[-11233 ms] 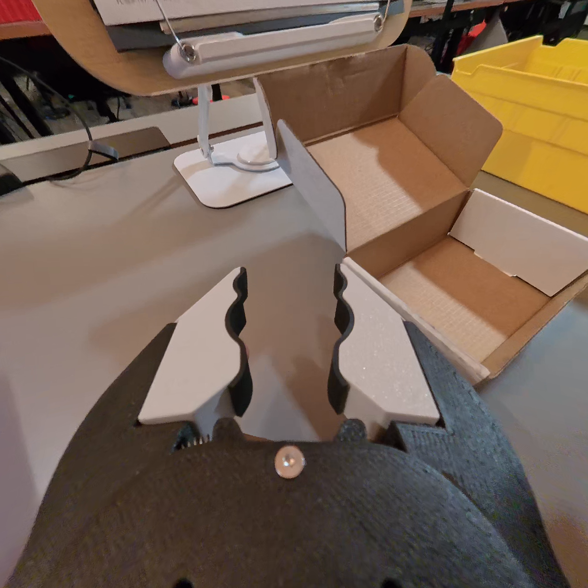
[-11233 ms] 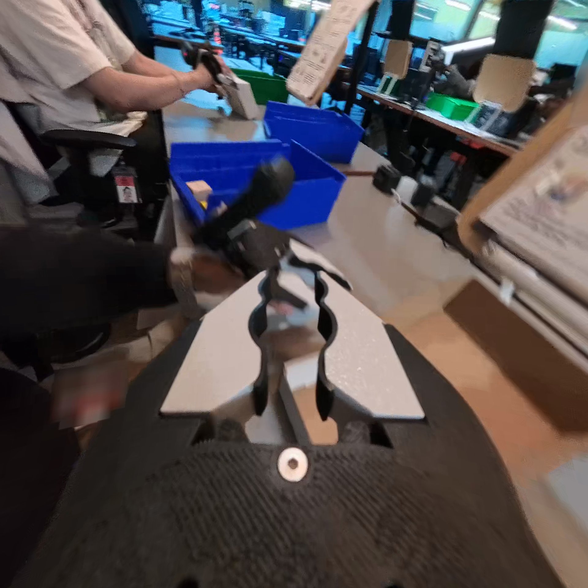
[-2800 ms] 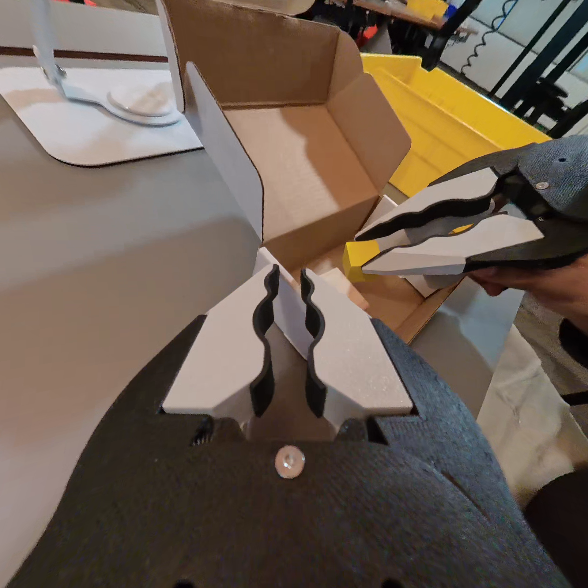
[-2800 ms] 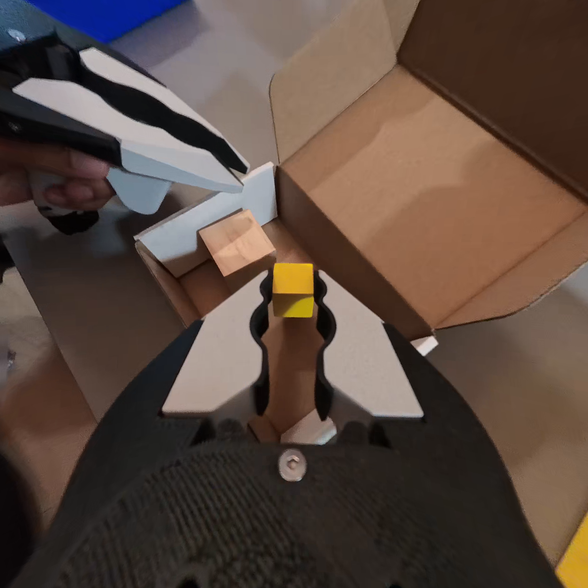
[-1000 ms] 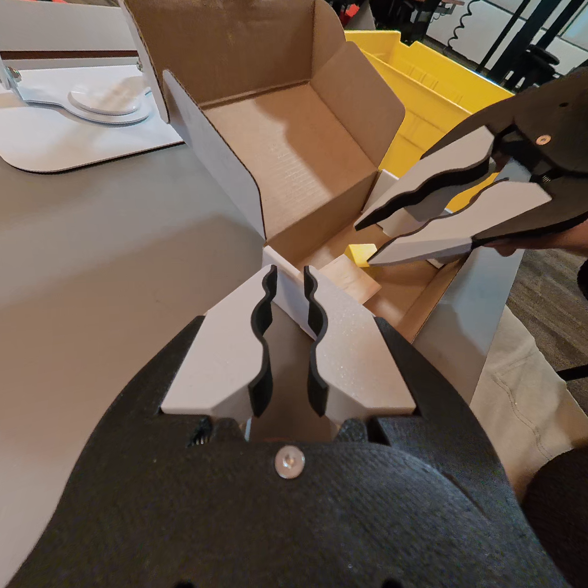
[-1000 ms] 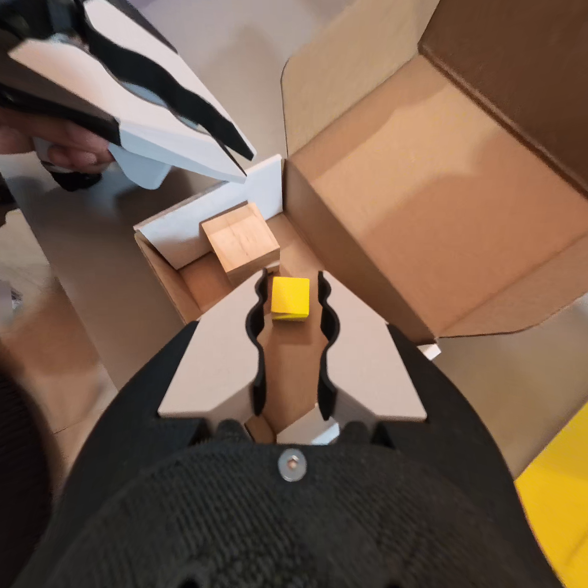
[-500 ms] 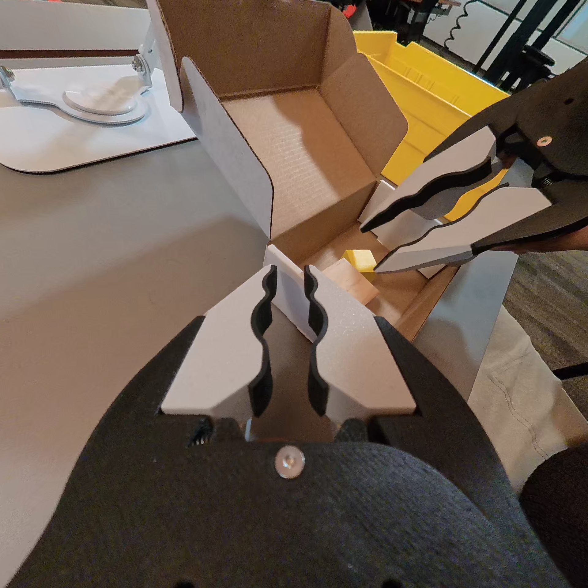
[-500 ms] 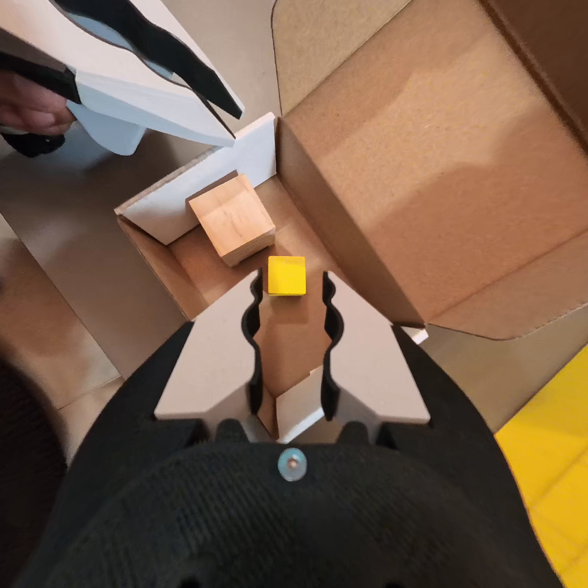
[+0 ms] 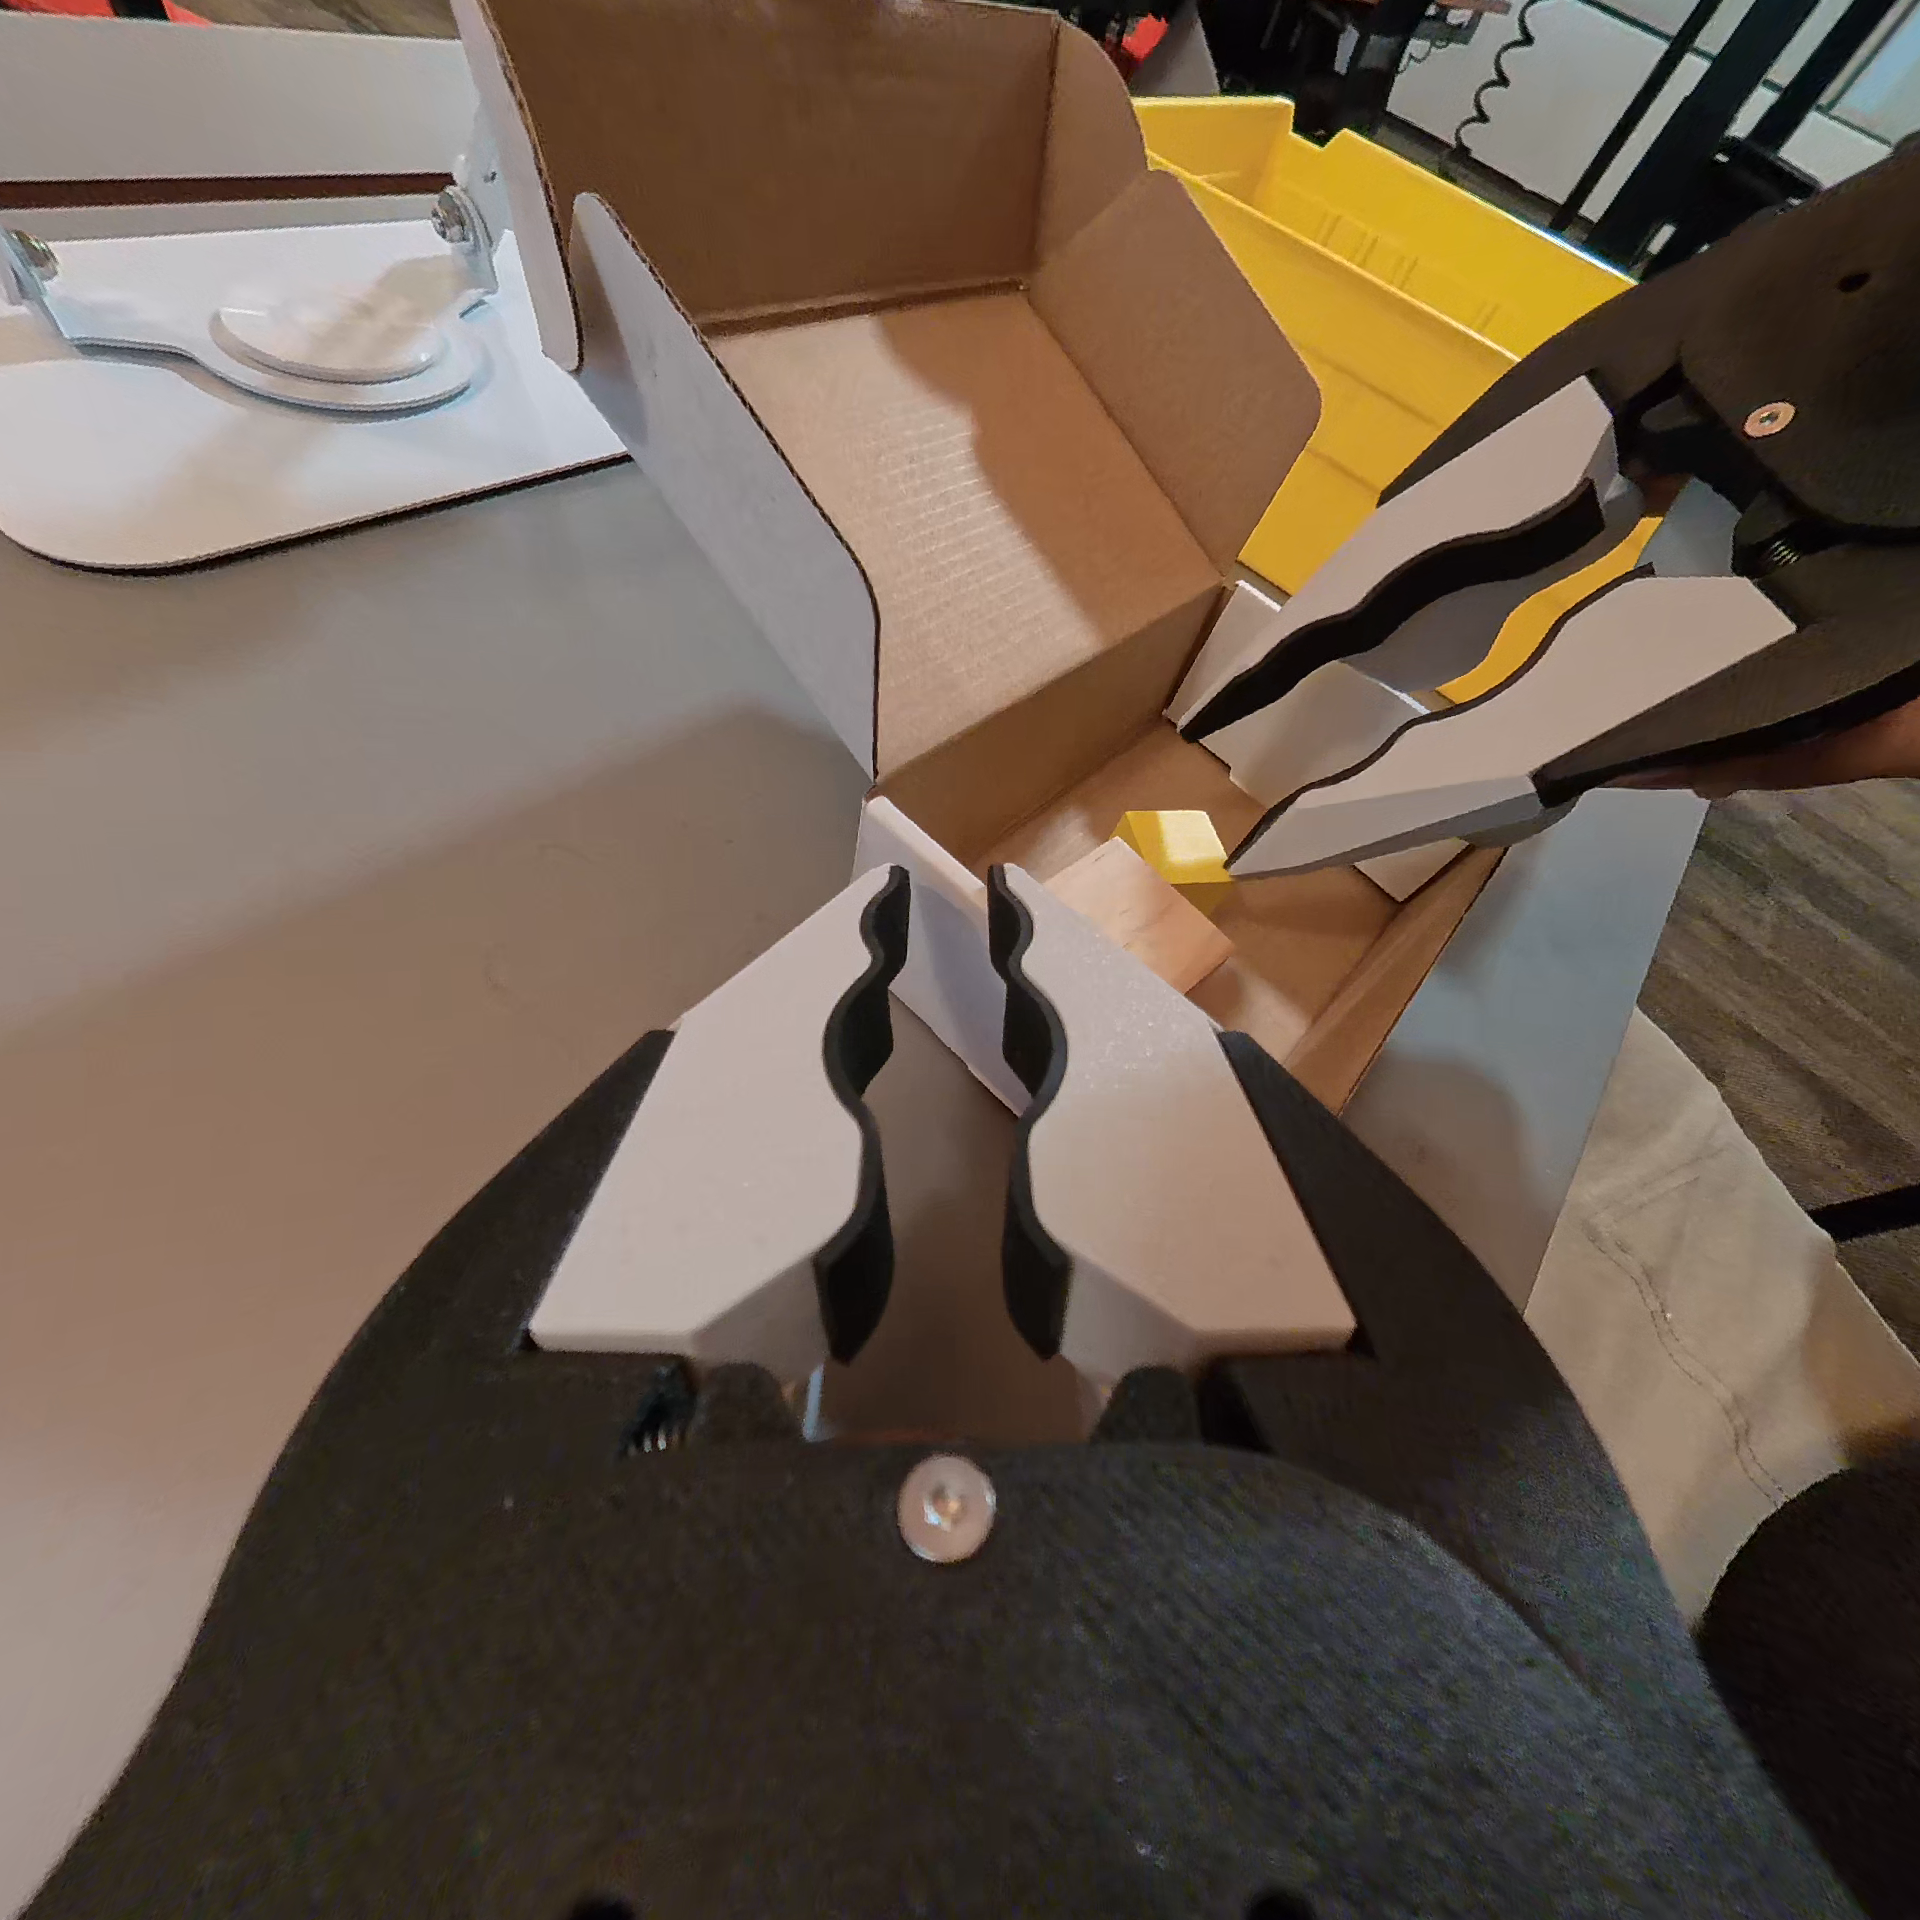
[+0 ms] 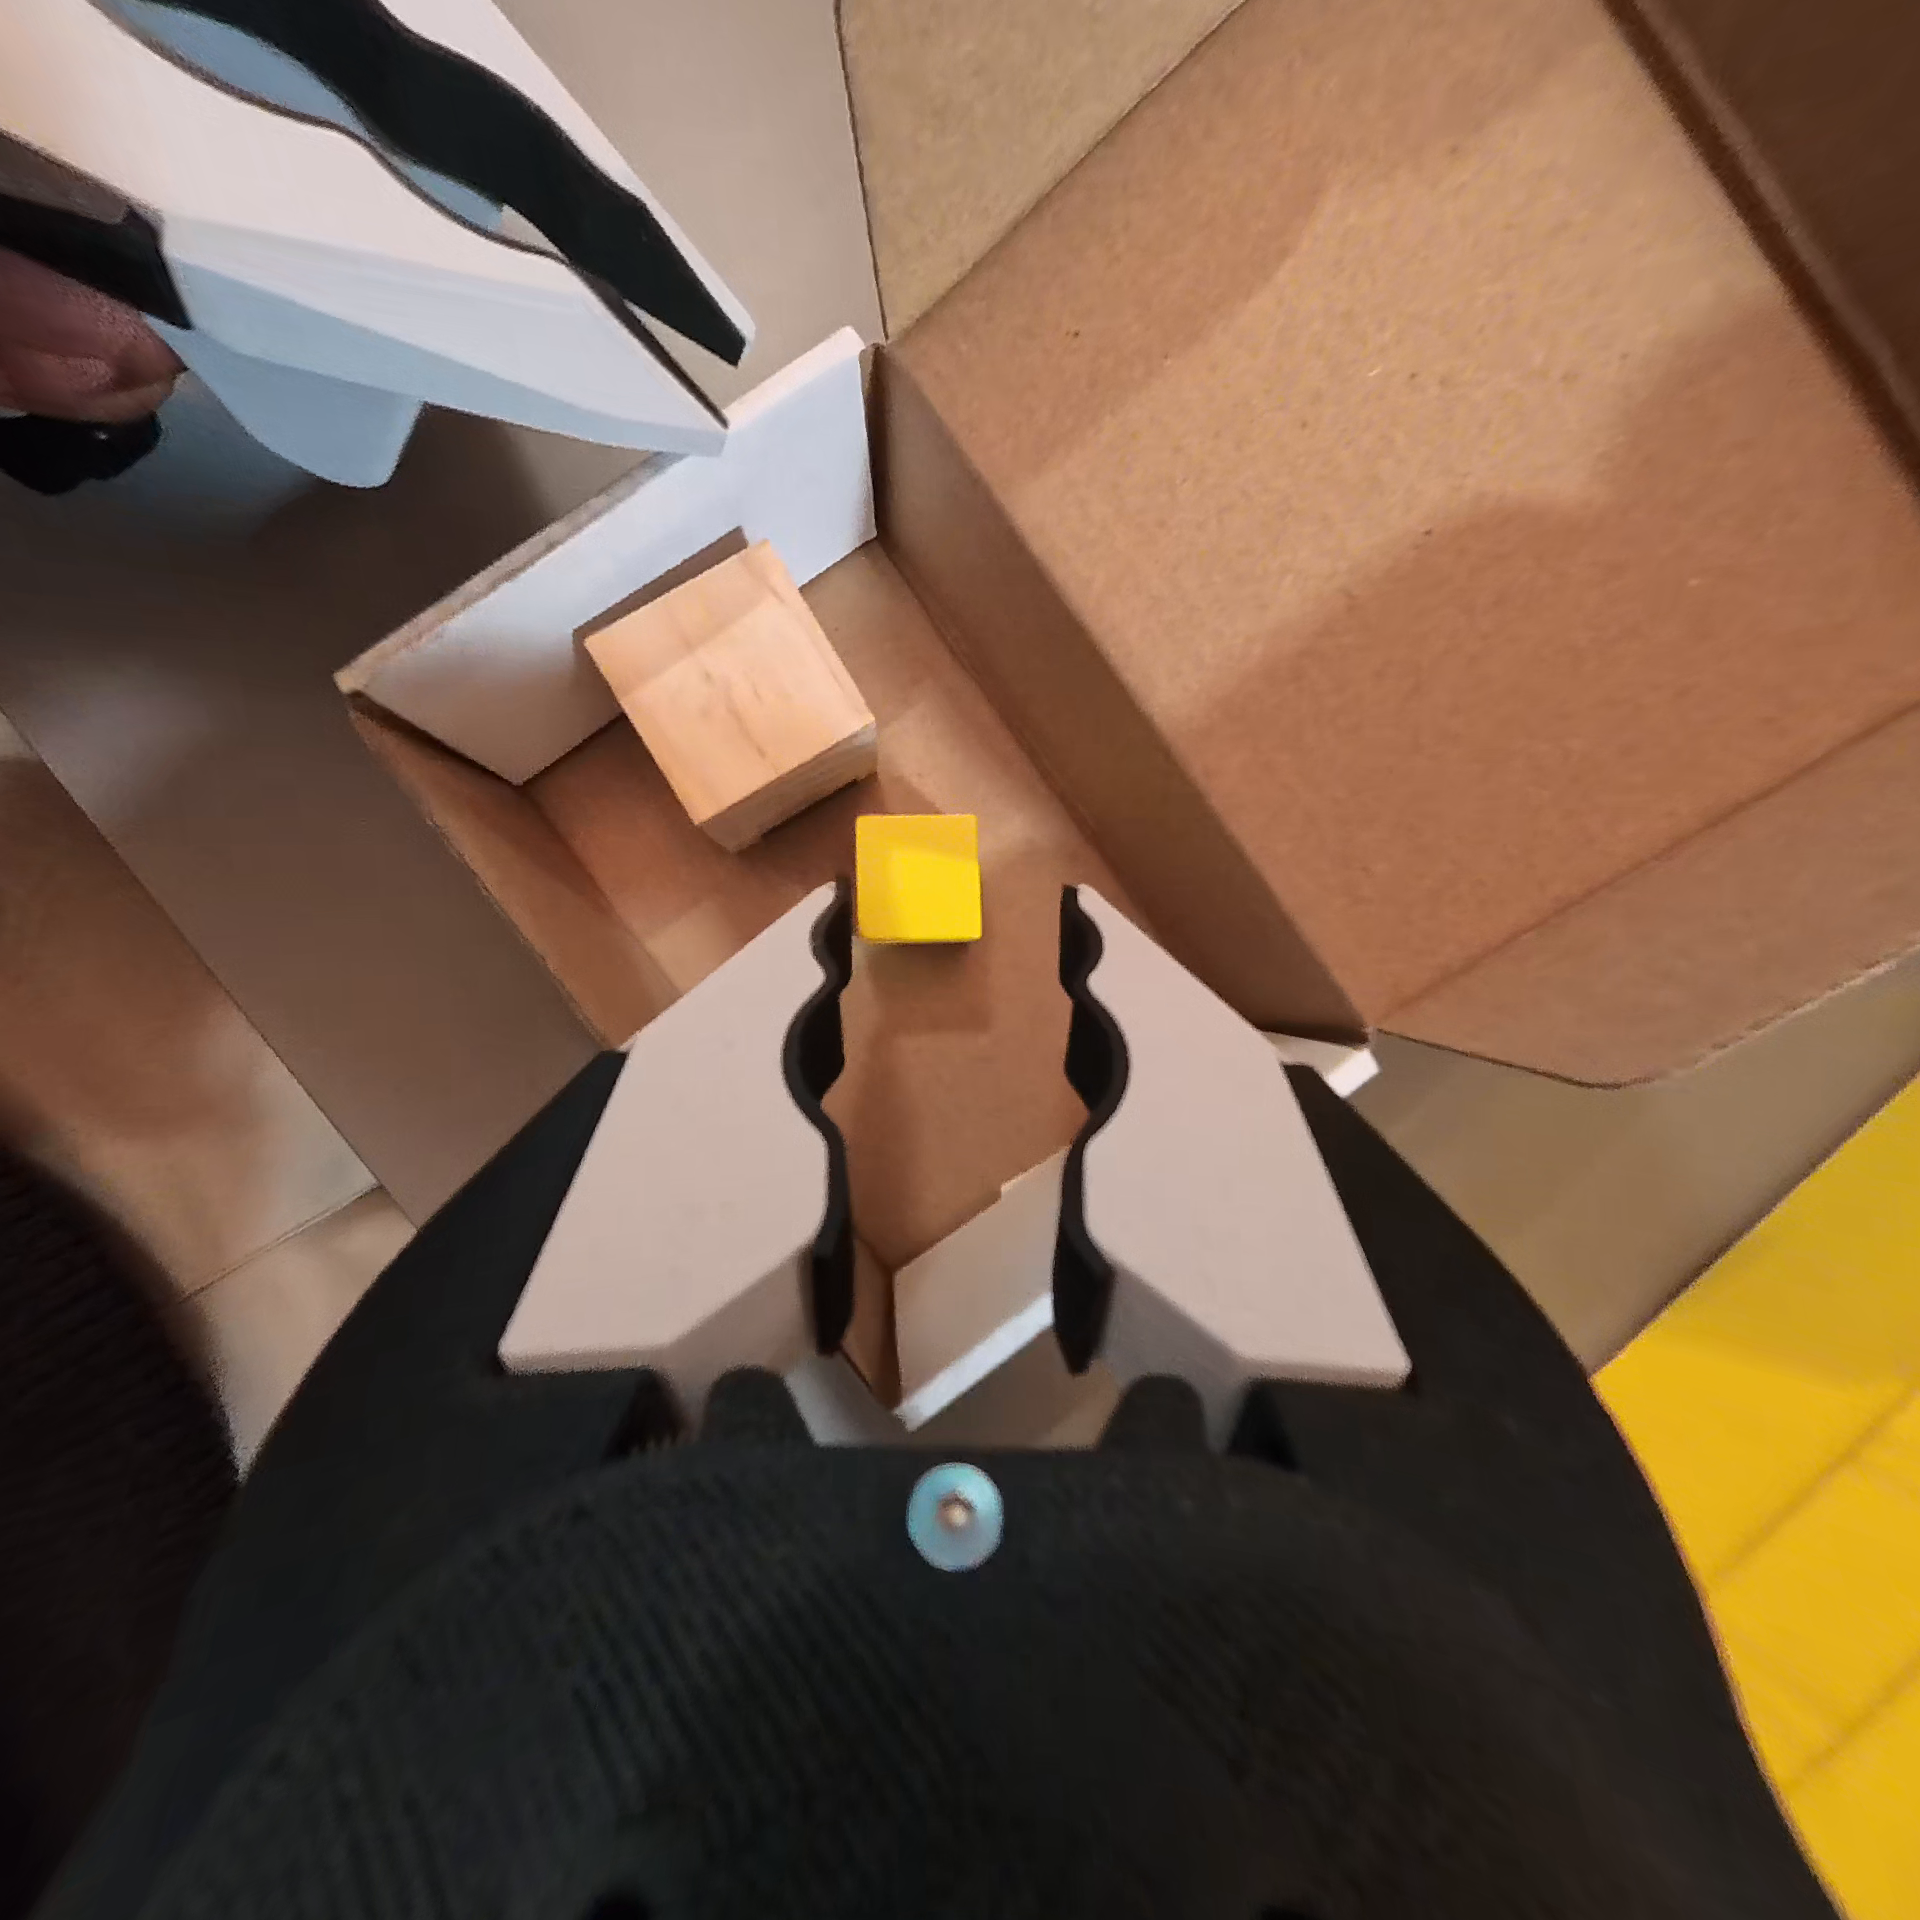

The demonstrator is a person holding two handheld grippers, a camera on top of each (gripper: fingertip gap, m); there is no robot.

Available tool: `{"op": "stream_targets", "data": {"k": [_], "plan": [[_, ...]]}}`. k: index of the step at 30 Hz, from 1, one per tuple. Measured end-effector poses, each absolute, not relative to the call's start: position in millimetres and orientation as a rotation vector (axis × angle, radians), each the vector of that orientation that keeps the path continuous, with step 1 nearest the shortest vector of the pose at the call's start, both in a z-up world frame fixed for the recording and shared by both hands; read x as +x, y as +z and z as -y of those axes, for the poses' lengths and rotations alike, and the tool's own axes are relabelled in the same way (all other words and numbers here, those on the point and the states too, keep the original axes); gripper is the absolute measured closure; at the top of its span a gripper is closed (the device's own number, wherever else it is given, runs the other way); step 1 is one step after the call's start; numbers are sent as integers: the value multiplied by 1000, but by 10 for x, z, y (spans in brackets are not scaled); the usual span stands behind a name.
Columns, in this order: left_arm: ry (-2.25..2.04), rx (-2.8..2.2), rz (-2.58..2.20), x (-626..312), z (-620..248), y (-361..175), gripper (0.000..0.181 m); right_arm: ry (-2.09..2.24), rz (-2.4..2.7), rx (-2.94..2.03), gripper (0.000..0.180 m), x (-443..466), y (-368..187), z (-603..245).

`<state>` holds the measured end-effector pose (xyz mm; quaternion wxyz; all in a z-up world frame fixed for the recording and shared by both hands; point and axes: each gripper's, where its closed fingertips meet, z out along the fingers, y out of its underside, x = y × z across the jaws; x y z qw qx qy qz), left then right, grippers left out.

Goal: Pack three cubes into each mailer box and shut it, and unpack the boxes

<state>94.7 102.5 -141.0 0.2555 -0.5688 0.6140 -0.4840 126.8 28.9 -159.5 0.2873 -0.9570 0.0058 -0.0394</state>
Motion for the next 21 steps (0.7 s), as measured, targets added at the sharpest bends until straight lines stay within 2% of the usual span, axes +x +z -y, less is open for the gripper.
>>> {"op": "stream_targets", "data": {"k": [16,21], "plan": [[-1312,-1574,-1626,759,-1137,-1418,168,-124,108,-2662,146,1237,-1734,-354],[-1292,-1580,-1620,714,-1173,-1431,168,-93,182,-2687,155,1200,-1765,-342]]}}
